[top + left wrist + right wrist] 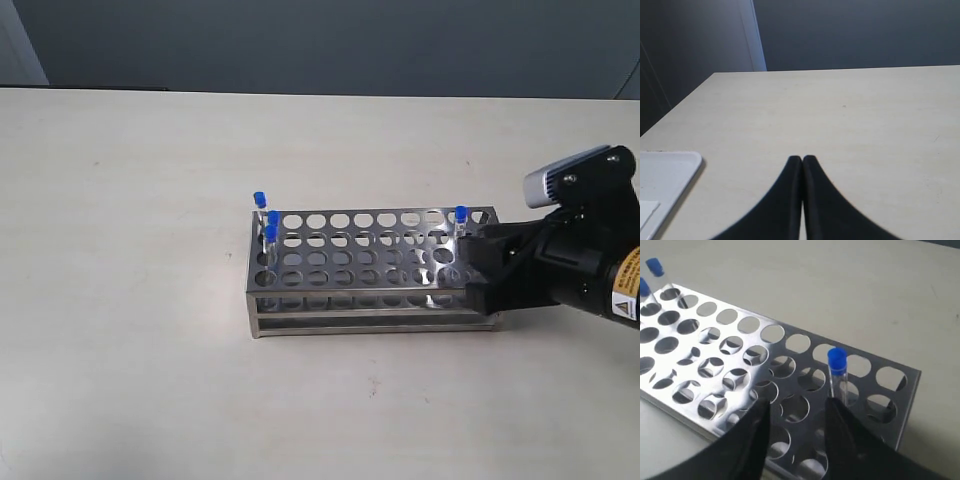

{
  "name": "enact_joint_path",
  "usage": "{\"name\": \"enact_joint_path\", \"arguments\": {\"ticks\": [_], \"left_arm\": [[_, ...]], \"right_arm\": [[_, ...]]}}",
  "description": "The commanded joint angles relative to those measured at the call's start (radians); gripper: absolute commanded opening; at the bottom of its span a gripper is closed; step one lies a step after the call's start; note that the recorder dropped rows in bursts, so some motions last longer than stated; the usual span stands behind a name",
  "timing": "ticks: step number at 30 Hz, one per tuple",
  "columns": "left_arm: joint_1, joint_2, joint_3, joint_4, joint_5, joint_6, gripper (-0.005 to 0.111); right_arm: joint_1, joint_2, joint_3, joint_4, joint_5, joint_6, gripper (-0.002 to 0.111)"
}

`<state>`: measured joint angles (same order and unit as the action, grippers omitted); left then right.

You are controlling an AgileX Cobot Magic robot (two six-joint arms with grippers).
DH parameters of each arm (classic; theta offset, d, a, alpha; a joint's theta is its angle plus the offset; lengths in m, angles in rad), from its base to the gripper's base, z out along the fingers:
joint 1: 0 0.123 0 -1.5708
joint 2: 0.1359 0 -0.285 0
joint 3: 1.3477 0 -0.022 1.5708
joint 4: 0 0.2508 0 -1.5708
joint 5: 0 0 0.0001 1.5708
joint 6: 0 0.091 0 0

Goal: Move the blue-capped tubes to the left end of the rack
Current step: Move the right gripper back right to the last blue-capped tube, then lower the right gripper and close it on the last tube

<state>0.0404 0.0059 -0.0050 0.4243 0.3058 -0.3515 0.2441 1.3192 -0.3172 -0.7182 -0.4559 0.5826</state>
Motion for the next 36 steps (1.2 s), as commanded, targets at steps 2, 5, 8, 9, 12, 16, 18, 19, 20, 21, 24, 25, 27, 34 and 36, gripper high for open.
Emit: {"name": "enact_joint_path", "arguments": {"ticks": [2, 5, 8, 9, 12, 16, 18, 19, 20, 21, 24, 25, 27, 34, 36], "left_arm": [[0.002, -0.006, 0.002, 0.000, -0.002, -0.005, 0.000], [0.002, -0.006, 0.002, 0.000, -0.002, -0.005, 0.000], [0.002, -0.006, 0.002, 0.000, -0.002, -0.005, 0.000], [0.002, -0.006, 0.002, 0.000, -0.002, -0.005, 0.000], [0.002, -0.006, 0.002, 0.000, -0.002, -0.005, 0.000], [0.002, -0.006, 0.002, -0.002, -0.002, -0.005, 0.000], [0.002, -0.006, 0.002, -0.002, -0.002, -0.005, 0.000], [0.002, -0.006, 0.002, -0.002, -0.002, -0.005, 0.000], [0.002, -0.006, 0.002, -0.002, -0.002, -0.005, 0.000], [0.002, -0.006, 0.002, -0.002, -0.002, -0.005, 0.000], [0.002, -0.006, 0.002, -0.002, -0.002, -0.005, 0.000], [0.002, -0.006, 0.002, -0.002, -0.002, -0.005, 0.000], [0.002, -0.006, 0.002, -0.002, -0.002, -0.005, 0.000], [0.002, -0.006, 0.002, -0.002, -0.002, -0.005, 0.000], [0.002, -0.006, 0.002, -0.002, -0.002, -0.005, 0.000]], "right_arm": [[-0.005, 0.071, 0.003, 0.069, -0.056, -0.058, 0.054], [-0.005, 0.073, 0.003, 0.116, -0.054, -0.107, 0.053], [-0.005, 0.073, 0.003, 0.183, -0.054, -0.177, 0.050], [-0.005, 0.073, 0.003, 0.200, -0.056, -0.197, 0.050], [-0.005, 0.073, 0.003, 0.235, -0.080, -0.231, 0.050], [-0.005, 0.073, 0.003, 0.257, -0.128, -0.250, 0.050], [-0.005, 0.075, 0.003, 0.275, -0.130, -0.271, 0.050], [-0.005, 0.079, 0.003, 0.283, -0.130, -0.276, 0.050], [-0.005, 0.087, 0.003, 0.288, -0.135, -0.276, 0.050], [-0.005, 0.109, 0.003, 0.304, -0.164, -0.291, 0.050], [-0.005, 0.160, 0.003, 0.308, -0.240, -0.301, 0.050], [-0.005, 0.190, 0.003, 0.310, -0.250, -0.301, 0.050], [-0.005, 0.228, 0.003, 0.312, -0.284, -0.301, 0.050], [-0.005, 0.292, -0.021, 0.374, -0.346, -0.352, 0.050], [-0.005, 0.315, -0.045, 0.374, -0.346, -0.352, 0.050]]}}
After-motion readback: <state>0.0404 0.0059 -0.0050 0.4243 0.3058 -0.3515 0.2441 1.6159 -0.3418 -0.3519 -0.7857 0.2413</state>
